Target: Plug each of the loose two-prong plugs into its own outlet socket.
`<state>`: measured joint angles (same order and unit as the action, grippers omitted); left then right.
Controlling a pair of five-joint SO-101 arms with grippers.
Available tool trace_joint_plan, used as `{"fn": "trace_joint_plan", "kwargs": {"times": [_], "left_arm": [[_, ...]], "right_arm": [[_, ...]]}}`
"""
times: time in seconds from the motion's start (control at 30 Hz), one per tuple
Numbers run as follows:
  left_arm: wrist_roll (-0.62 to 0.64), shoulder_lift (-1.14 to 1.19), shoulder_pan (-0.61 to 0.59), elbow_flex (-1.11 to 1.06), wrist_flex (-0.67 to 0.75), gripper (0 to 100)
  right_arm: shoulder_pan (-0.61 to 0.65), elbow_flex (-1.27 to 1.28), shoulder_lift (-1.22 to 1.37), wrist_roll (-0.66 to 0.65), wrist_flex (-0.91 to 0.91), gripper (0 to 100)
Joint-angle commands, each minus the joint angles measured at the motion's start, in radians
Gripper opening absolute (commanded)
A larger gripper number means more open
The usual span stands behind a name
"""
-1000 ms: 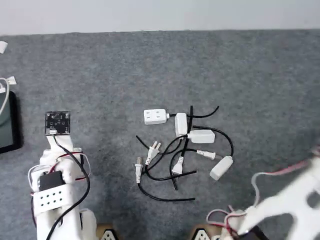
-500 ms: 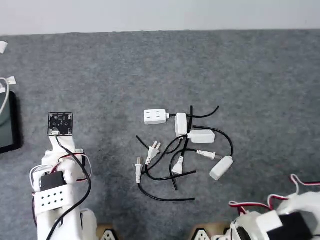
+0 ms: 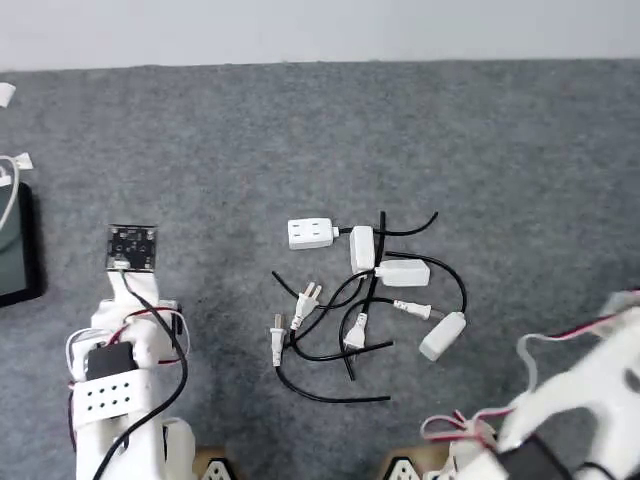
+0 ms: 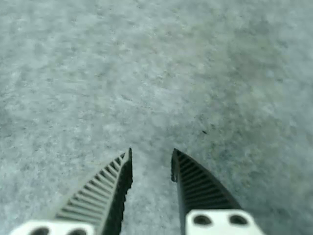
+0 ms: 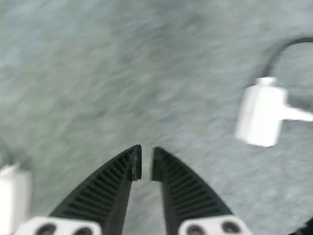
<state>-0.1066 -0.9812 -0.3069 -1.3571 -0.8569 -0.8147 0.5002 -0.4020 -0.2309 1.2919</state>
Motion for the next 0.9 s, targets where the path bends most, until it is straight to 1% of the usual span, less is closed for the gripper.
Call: {"fn": "trace_joint_plan", "kwargs": {"times": [0.0, 0.07, 0.17, 0.2, 0.27, 0.37, 0.43, 0.5, 0.57, 0.7, 0.77, 0.87], "left_arm": [[-0.109, -0.012, 0.048, 0.013, -0.063, 8], [-0.144, -0.012, 0.069, 0.013, -0.086, 8], [-0.160, -0.012, 0.127, 0.012, -0.123, 3], [-0.170, -0.012, 0.157, 0.012, -0.138, 1], [-0.199, -0.012, 0.216, 0.012, -0.153, 1], [-0.167, -0.011, 0.299, 0.016, -0.164, 1], [-0.133, -0.011, 0.382, 0.038, -0.207, 1], [-0.109, -0.011, 0.486, 0.085, -0.267, 1], [-0.060, -0.011, 0.597, 0.127, -0.296, 1], [0.052, -0.005, 0.795, 0.171, -0.270, 2], [0.124, -0.003, 0.848, 0.173, -0.224, 4], [0.242, -0.002, 0.861, 0.170, -0.201, 12]], "right_arm": [[0.156, 0.091, -0.142, 0.066, 0.022, 0.8], [0.240, 0.181, -0.211, 0.086, 0.005, 0.9], [0.374, 0.328, -0.308, 0.107, -0.048, 0.9], [0.407, 0.379, -0.332, 0.123, -0.081, 1.5], [0.446, 0.474, -0.367, 0.160, -0.166, 1.6], [0.438, 0.585, -0.374, 0.181, -0.302, 1.6], [0.406, 0.629, -0.374, 0.183, -0.358, 1.6], [0.381, 0.637, -0.374, 0.186, -0.366, 1.6], [0.372, 0.637, -0.374, 0.187, -0.366, 1.6], [0.371, 0.638, -0.374, 0.187, -0.369, 1.6], [0.369, 0.638, -0.374, 0.187, -0.372, 1.6], [0.369, 0.640, -0.374, 0.187, -0.372, 1.6]]}}
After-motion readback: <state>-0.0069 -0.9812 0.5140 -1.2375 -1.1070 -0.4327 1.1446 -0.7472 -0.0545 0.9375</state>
